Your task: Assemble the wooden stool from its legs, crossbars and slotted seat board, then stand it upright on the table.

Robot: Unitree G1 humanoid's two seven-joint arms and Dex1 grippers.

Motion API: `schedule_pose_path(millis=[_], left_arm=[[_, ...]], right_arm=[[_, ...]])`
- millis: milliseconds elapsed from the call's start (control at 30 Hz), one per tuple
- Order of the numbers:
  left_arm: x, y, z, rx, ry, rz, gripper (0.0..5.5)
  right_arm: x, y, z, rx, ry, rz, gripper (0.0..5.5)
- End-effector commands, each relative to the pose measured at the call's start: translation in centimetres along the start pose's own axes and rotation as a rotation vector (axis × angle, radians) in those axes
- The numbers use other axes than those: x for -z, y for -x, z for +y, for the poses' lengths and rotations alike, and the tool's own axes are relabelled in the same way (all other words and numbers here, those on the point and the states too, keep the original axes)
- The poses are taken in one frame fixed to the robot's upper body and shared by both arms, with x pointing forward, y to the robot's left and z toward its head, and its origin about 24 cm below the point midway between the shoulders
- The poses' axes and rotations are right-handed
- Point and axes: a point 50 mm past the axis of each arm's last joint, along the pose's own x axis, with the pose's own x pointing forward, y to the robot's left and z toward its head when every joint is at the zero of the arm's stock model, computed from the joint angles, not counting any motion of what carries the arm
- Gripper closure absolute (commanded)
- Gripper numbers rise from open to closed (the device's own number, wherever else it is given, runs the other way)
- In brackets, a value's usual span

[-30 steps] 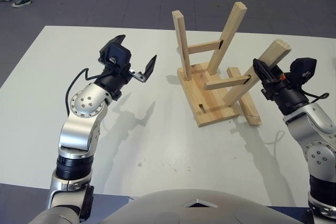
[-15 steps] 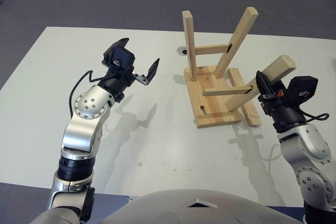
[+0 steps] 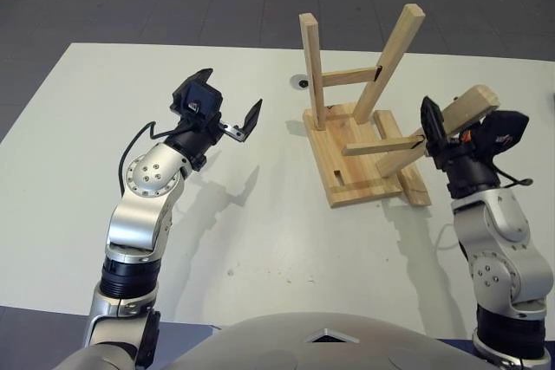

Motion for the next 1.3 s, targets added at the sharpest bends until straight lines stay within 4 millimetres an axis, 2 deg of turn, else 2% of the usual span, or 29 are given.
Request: schedule_pose_path(millis=[33, 233, 400, 533, 600, 633, 700, 800, 867, 900, 967, 1133, 1300], left_arm=[[0.3, 0.0, 0.0, 0.008, 0.005, 0.008, 0.10], [0.4, -0.1, 0.0, 0.011, 0.008, 0.008, 0.10], [0.4, -0.1, -0.1, 0.013, 0.008, 0.006, 0.10], [0.3, -0.2, -0.1, 0.009, 0.014, 0.000, 0.10], [0.3, -0.2, -0.2, 0.008, 0.014, -0.002, 0.10], [0.3, -0.2, -0.2, 0.006, 0.015, -0.001, 0.10], [0.5, -0.2, -0.2, 0.002, 0.015, 0.002, 0.10], [0.5, -0.1, -0.4, 0.000, 0.016, 0.002, 0.10], [0.5, -0.1, -0.4, -0.001, 0.016, 0.002, 0.10], [0.5, 0.0, -0.4, -0.001, 0.016, 0.002, 0.10], [0.5, 0.0, -0.5, 0.001, 0.019, 0.005, 0.10], [0.6, -0.1, -1.0, 0.019, 0.033, 0.008, 0.10], [0.7, 0.0, -1.1, 0.022, 0.032, 0.012, 0.10]], right_arm=[[-2.1, -1.4, 0.5, -0.030, -0.015, -0.074, 1.81], [-7.7, -4.5, 0.9, -0.063, -0.025, -0.242, 0.98], [-11.0, -6.3, 0.7, -0.077, -0.049, -0.279, 0.13], [-13.6, -7.2, -0.3, -0.067, -0.057, -0.333, 0.11], [-13.3, -7.4, -1.0, -0.047, -0.056, -0.308, 0.11], [-12.5, -7.4, -1.4, -0.032, -0.066, -0.271, 0.11], [-9.5, -7.2, -1.9, -0.004, -0.089, -0.128, 0.11], [-4.1, -5.8, -2.4, 0.031, -0.109, 0.147, 0.11], [-1.7, -4.7, -3.0, 0.092, -0.164, 0.250, 0.11], [-1.2, -4.4, -3.0, 0.103, -0.193, 0.261, 0.11], [-1.7, -4.4, -2.3, 0.055, -0.266, 0.209, 0.11], [-6.1, -5.1, -0.5, -0.110, -0.472, -0.061, 0.11], [-8.8, -5.3, -1.8, -0.067, -0.523, -0.221, 0.11]])
